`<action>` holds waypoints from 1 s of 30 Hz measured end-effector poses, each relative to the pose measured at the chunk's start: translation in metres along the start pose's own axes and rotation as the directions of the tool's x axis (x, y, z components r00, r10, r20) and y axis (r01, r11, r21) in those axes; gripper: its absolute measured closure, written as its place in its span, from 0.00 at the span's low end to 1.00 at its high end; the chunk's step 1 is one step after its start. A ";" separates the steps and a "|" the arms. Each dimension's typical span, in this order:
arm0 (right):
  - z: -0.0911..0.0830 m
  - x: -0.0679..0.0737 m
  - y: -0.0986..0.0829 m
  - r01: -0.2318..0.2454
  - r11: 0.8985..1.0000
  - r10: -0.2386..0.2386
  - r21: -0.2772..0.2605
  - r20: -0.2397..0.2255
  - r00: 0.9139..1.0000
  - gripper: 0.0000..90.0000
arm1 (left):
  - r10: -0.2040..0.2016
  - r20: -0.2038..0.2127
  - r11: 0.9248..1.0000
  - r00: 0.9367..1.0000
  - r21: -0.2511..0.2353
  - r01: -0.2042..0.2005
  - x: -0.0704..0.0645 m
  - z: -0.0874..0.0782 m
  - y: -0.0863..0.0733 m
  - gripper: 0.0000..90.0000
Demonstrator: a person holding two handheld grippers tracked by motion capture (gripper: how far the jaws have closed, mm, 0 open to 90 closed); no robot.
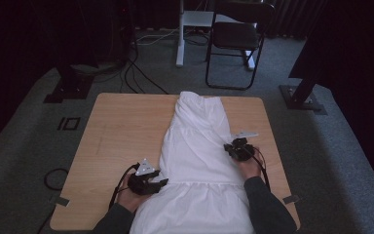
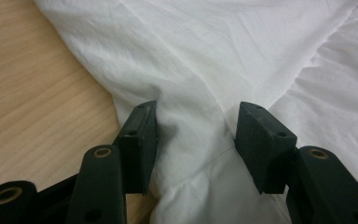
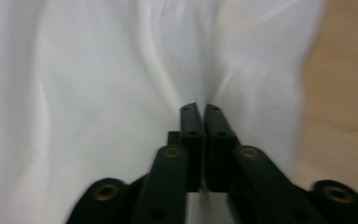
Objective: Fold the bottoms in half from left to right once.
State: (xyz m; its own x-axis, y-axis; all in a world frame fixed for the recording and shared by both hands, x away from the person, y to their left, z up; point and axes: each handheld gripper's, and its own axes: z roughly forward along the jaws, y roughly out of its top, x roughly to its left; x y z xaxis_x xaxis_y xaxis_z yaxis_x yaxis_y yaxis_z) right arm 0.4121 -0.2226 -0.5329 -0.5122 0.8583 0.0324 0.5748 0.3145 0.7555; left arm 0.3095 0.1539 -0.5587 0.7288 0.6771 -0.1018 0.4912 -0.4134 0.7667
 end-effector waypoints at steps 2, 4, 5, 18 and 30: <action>-0.019 -0.003 0.005 0.032 0.998 -0.027 -0.061 0.086 0.996 0.99 | -0.010 0.012 1.000 1.000 0.009 0.010 0.000 0.000 -0.001 0.55; -0.040 -0.008 0.009 0.037 0.992 -0.018 -0.119 0.157 0.987 0.99 | -0.014 0.021 1.000 1.000 0.009 0.014 -0.001 0.001 -0.003 0.55; -0.045 -0.012 0.008 0.030 0.991 -0.007 -0.133 0.171 0.985 0.99 | -0.009 0.024 1.000 1.000 0.011 0.009 -0.003 0.000 -0.003 0.55; 0.000 -0.021 -0.031 -0.034 0.999 0.029 0.040 0.105 0.994 0.97 | 0.052 -0.038 0.998 0.998 -0.023 -0.053 0.004 -0.011 0.024 0.50; 0.002 -0.022 -0.030 -0.054 0.998 0.050 0.033 0.100 0.994 0.97 | 0.068 -0.180 0.997 0.981 0.037 -0.063 0.033 0.070 0.097 0.48</action>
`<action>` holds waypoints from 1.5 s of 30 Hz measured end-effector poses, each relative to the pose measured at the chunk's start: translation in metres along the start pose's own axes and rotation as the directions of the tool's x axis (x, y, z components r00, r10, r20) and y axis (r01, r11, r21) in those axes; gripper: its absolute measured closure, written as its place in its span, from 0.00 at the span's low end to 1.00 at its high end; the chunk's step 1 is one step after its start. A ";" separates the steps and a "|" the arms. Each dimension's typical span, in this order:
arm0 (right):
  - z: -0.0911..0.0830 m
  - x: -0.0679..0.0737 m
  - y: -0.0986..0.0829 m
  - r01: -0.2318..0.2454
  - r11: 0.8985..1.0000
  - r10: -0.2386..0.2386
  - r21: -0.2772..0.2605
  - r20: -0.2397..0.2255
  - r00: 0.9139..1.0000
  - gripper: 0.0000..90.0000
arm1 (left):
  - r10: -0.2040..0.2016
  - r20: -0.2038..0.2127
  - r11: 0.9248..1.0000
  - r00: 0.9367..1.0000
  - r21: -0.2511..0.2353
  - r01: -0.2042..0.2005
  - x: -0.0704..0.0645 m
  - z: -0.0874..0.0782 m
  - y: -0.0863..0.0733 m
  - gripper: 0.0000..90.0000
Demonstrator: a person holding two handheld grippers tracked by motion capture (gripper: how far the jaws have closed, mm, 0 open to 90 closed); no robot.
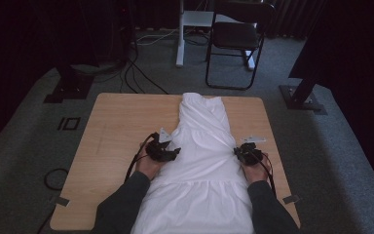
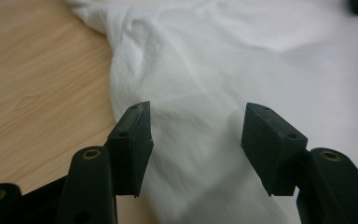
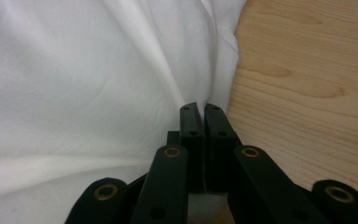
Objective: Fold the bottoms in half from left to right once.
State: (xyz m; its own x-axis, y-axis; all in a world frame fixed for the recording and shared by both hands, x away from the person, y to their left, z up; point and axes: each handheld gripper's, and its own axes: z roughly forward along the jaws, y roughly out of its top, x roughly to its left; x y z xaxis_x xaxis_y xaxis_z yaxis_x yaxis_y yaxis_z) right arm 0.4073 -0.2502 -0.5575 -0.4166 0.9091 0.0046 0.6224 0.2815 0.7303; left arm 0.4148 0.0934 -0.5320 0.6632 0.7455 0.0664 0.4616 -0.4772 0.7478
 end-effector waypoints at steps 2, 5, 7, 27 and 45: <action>0.000 -0.001 -0.001 -0.007 1.000 0.007 -0.007 -0.007 1.000 0.97 | -0.007 -0.003 0.999 1.000 0.042 0.007 0.001 0.015 -0.004 0.50; 0.000 -0.002 -0.003 -0.010 1.000 0.010 -0.016 -0.012 1.000 0.97 | -0.034 0.078 0.999 0.996 0.044 0.031 0.002 0.016 -0.014 0.72; 0.000 -0.001 -0.003 -0.010 1.000 0.009 -0.020 -0.012 1.000 0.97 | -0.010 0.089 0.998 0.996 0.066 0.004 0.001 0.010 -0.016 0.83; -0.047 0.067 -0.040 0.157 0.987 -0.149 0.039 -0.169 0.974 0.79 | -0.042 0.090 0.999 0.995 0.013 0.041 -0.024 -0.070 -0.096 0.82; 0.039 0.059 0.056 0.039 0.998 -0.025 0.047 -0.267 0.963 0.91 | -0.045 0.098 0.999 0.994 -0.013 0.046 -0.025 -0.066 -0.096 0.78</action>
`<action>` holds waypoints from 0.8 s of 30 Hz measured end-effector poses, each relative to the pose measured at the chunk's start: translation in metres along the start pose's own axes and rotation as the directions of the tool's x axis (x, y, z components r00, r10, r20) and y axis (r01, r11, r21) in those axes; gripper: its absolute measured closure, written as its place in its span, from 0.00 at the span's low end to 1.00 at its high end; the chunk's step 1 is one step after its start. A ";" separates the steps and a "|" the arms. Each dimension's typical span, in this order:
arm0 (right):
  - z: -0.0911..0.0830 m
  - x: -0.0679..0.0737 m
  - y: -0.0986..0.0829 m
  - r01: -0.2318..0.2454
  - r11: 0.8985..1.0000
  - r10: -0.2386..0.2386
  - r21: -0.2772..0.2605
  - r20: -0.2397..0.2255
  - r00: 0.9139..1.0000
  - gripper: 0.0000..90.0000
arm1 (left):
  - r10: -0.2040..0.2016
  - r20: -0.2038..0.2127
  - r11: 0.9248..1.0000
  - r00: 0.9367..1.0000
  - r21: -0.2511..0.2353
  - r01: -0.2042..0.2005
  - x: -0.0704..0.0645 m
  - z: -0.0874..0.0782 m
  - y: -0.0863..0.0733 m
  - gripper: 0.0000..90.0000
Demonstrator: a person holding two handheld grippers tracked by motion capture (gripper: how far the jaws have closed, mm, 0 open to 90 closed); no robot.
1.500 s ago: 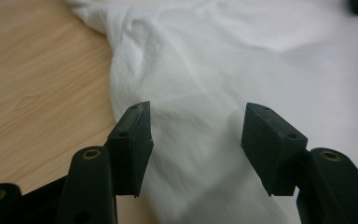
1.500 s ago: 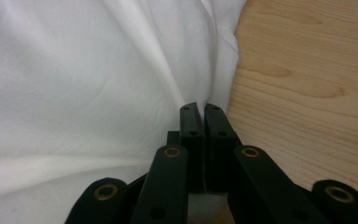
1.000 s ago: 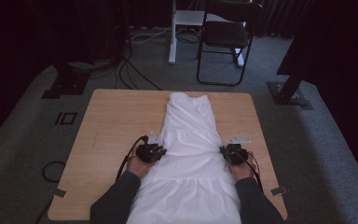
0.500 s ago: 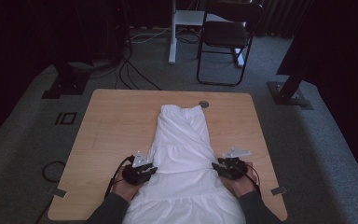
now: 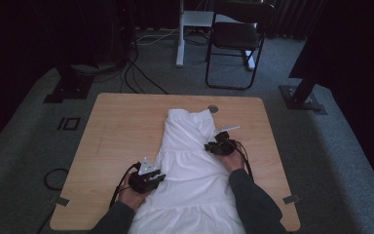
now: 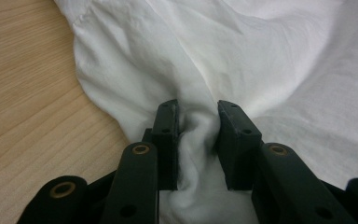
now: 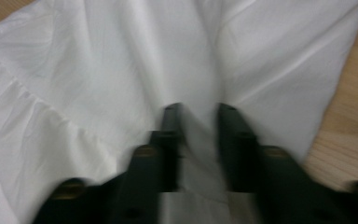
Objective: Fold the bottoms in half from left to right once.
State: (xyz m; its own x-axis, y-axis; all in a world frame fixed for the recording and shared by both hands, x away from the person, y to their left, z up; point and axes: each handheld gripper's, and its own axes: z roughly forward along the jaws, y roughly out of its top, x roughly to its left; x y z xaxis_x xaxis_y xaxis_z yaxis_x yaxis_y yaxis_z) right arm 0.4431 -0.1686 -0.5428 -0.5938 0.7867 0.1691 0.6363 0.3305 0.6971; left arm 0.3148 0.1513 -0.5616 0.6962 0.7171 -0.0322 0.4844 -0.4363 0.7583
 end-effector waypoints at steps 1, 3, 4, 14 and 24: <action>-0.005 0.003 0.000 0.020 1.000 -0.019 -0.012 0.033 0.999 0.96 | 0.009 -0.004 1.000 1.000 0.003 -0.009 -0.001 0.000 0.000 0.78; -0.026 0.007 0.002 0.066 0.993 -0.053 -0.094 0.138 0.989 0.99 | 0.008 -0.003 1.000 1.000 0.006 -0.008 -0.001 0.000 0.001 0.77; -0.026 0.007 0.002 0.066 0.993 -0.053 -0.094 0.138 0.989 0.99 | 0.008 -0.003 1.000 1.000 0.006 -0.008 -0.001 0.000 0.001 0.76; -0.014 -0.008 -0.031 -0.002 0.999 0.007 -0.035 0.152 0.988 0.96 | 0.033 0.038 0.998 0.999 0.056 -0.035 -0.010 -0.004 0.003 0.75; -0.012 0.007 -0.032 0.039 0.999 -0.035 -0.026 0.119 0.992 0.96 | 0.041 0.050 0.999 0.998 -0.030 -0.040 0.000 -0.022 0.026 0.57</action>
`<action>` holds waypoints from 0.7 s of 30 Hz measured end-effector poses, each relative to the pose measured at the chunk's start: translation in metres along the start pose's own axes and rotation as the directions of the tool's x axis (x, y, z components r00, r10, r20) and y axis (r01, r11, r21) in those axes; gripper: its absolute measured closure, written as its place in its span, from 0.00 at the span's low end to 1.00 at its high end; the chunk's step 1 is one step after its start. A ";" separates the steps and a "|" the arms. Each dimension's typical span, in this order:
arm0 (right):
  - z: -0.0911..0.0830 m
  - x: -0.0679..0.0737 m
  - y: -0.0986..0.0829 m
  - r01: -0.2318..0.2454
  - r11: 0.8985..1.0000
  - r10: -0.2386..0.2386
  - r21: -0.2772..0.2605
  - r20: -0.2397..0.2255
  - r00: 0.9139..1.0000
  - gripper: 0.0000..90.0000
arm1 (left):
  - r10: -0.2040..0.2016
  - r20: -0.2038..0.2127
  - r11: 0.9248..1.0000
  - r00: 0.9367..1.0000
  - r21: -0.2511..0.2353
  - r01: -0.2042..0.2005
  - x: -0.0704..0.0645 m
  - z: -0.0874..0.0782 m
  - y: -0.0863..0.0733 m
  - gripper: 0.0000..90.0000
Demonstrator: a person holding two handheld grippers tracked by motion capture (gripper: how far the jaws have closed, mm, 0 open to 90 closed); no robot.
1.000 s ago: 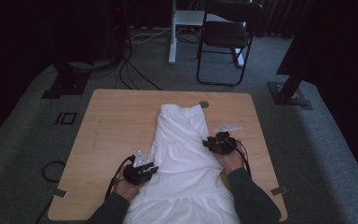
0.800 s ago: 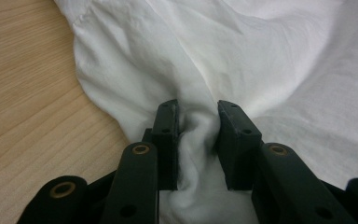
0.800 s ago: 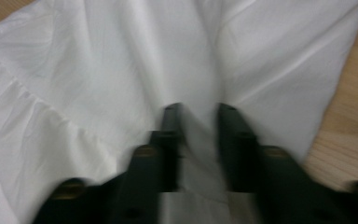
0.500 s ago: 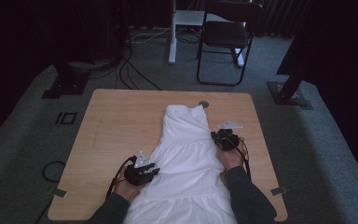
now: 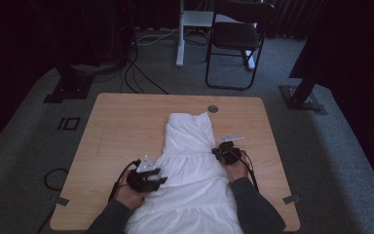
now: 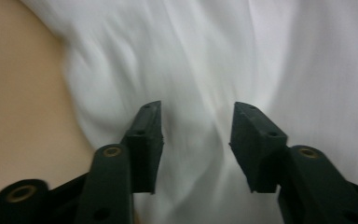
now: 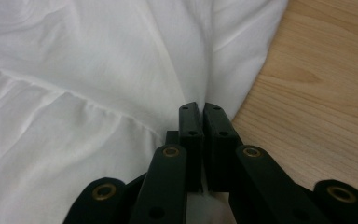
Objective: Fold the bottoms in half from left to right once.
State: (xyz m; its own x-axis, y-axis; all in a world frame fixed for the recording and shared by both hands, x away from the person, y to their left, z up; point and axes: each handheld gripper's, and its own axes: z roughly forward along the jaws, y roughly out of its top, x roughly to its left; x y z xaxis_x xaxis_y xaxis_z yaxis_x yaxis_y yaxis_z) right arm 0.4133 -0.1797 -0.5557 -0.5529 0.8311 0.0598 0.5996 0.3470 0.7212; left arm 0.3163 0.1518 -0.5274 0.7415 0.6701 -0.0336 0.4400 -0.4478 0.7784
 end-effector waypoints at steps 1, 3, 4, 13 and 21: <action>0.000 -0.001 0.000 -0.008 1.000 0.008 -0.001 -0.007 1.000 0.96 | -0.008 -0.065 0.997 0.998 -0.073 0.003 0.009 0.003 0.020 0.57; 0.000 -0.002 0.000 -0.015 1.000 0.015 -0.003 -0.016 1.000 0.96 | -0.030 -0.106 0.997 0.994 -0.080 0.022 0.019 0.019 0.040 0.57; 0.000 -0.002 0.000 -0.015 1.000 0.015 -0.003 -0.016 1.000 0.96 | -0.030 -0.106 0.997 0.994 -0.080 0.022 0.019 0.019 0.040 0.57; -0.013 0.003 -0.013 -0.005 1.000 0.005 0.008 -0.012 1.000 0.96 | -0.054 -0.100 0.998 0.994 0.031 0.057 0.026 0.072 0.019 0.61; -0.038 0.013 -0.023 -0.010 0.988 0.027 0.151 -0.114 0.993 0.75 | 0.007 -0.026 1.000 1.000 0.028 -0.006 0.001 0.045 -0.007 0.61</action>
State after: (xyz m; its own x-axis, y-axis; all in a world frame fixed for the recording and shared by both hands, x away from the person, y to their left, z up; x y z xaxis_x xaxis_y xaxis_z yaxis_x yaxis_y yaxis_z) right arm 0.3703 -0.1933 -0.5447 -0.5985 0.7855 0.1573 0.6857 0.4007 0.6077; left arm 0.3368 0.1291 -0.5613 0.7308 0.6825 -0.0120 0.4497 -0.4683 0.7606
